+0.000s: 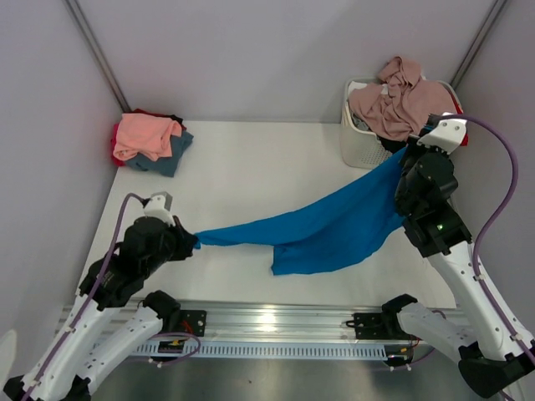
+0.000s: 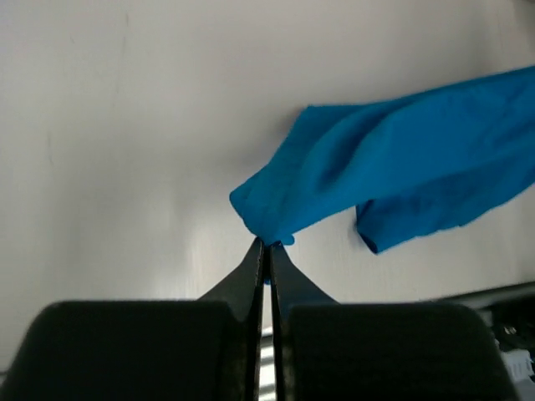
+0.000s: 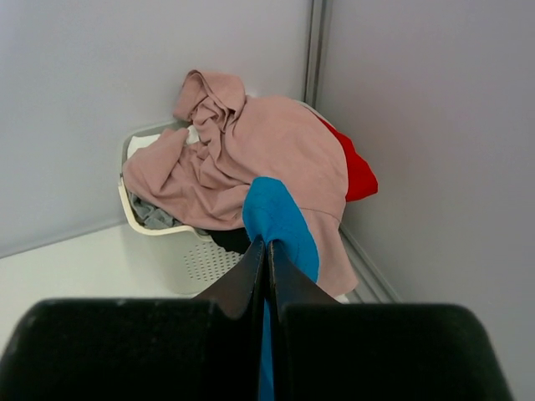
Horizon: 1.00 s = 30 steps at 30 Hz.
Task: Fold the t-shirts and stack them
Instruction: Flatten out the tshirt
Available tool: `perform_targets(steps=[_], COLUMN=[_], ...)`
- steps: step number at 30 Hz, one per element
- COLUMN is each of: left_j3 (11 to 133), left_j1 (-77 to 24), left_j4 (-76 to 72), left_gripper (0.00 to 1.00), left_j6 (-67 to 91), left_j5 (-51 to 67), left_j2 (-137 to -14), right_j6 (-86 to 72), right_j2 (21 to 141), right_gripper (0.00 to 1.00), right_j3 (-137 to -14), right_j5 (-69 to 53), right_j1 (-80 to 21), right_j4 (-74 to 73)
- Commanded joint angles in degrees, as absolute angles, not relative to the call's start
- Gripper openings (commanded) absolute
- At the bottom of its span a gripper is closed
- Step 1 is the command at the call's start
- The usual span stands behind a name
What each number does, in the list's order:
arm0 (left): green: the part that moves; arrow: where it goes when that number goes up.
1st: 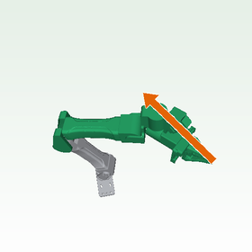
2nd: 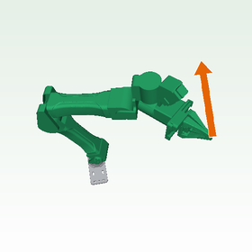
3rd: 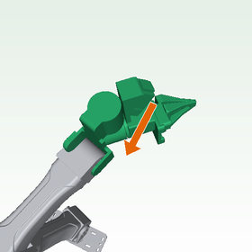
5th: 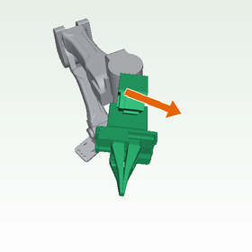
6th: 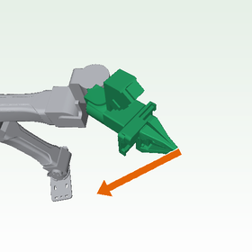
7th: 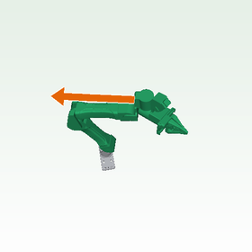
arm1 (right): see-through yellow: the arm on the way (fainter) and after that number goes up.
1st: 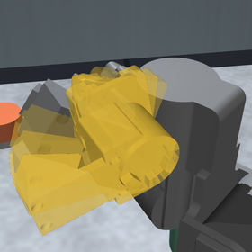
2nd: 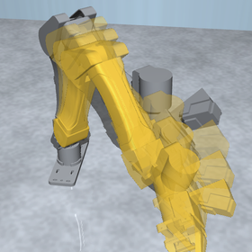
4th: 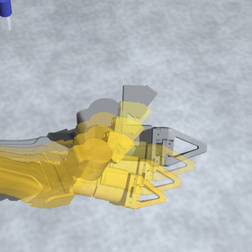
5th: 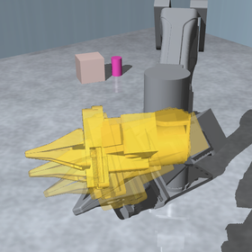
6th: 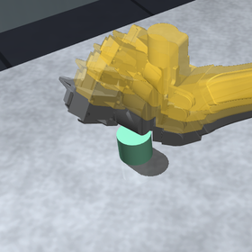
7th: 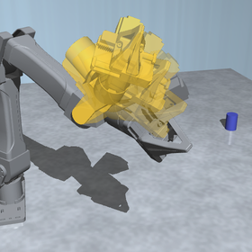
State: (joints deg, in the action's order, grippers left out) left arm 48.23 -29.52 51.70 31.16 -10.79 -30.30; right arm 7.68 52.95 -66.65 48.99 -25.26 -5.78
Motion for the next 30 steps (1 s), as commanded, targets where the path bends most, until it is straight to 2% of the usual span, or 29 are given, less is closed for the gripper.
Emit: perform_targets(steps=[1, 4, 6, 7, 9, 10, 12, 15, 16, 19, 22, 26, 28, 30], left_j3=[46.0, 46.2, 45.2, 44.5, 43.9, 43.9, 45.0, 49.3, 50.0, 53.7, 56.1, 58.5, 61.0, 64.2], left_j1=[-35.6, -45.5, -47.1, -48.2, -50.1, -52.1, -53.2, -53.3, -53.3, -52.9, -50.2, -46.9, -45.1, -43.9], left_j4=[57.7, 62.1, 62.9, 63.1, 64.1, 64.5, 65.6, 65.3, 64.6, 59.4, 52.0, 39.8, 36.7, 36.4], left_gripper=[0.01, 0.01, 0.01, 0.06, 0.23, 0.38, 0.45, 0.66, 0.79, 0.99, 0.99, 0.96, 0.89, 0.86], left_j6=[40.5, 48.0, 51.1, 51.7, 52.8, 53.1, 53.2, 51.6, 50.8, 45.9, 38.6, 30.8, 29.1, 28.2], left_j5=[-6.6, -9.4, -6.9, -5.9, -5.5, -6.1, -7.8, -13.1, -14.8, -23.0, -23.4, -15.3, -13.5, -10.8], left_j2=[-28.5, -28.4, -29.2, -30.2, -31.2, -31.5, -32.3, -33.9, -34.6, -39.4, -47.7, -60.2, -69.4, -75.9], right_j6=[6.5, 6.4, 6.2, 6.2, 6.0, 6.1, 6.2, 6.2, 6.2, 5.7, 5.3, 5.1, 4.6, 4.0], right_j2=[53.9, 54.7, 55.2, 55.5, 56.2, 56.5, 57.0, 57.5, 57.6, 57.6, 57.6, 57.3, 57.2, 56.9], right_gripper=[0.00, 0.00, 0.00, 0.00, 0.00, 0.00, 0.00, 0.00, 0.00, 0.00, 0.00, 0.00, 0.00, 0.00], right_j3=[-69.4, -69.5, -69.8, -70.0, -70.4, -70.8, -71.1, -71.3, -71.5, -71.5, -71.7, -71.1, -71.2, -71.2], right_j5=[48.8, 49.3, 49.5, 49.3, 49.3, 49.4, 49.7, 49.9, 49.8, 49.5, 49.1, 48.7, 48.7, 48.4], right_j1=[-25.0, -25.0, -25.0, -25.0, -25.0, -25.0, -25.0, -25.0, -25.0, -25.0, -25.4, -26.4, -26.7, -27.3], right_j4=[-4.7, -4.6, -4.8, -4.9, -5.3, -5.3, -5.2, -5.3, -5.4, -5.8, -6.3, -6.2, -6.7, -7.3])
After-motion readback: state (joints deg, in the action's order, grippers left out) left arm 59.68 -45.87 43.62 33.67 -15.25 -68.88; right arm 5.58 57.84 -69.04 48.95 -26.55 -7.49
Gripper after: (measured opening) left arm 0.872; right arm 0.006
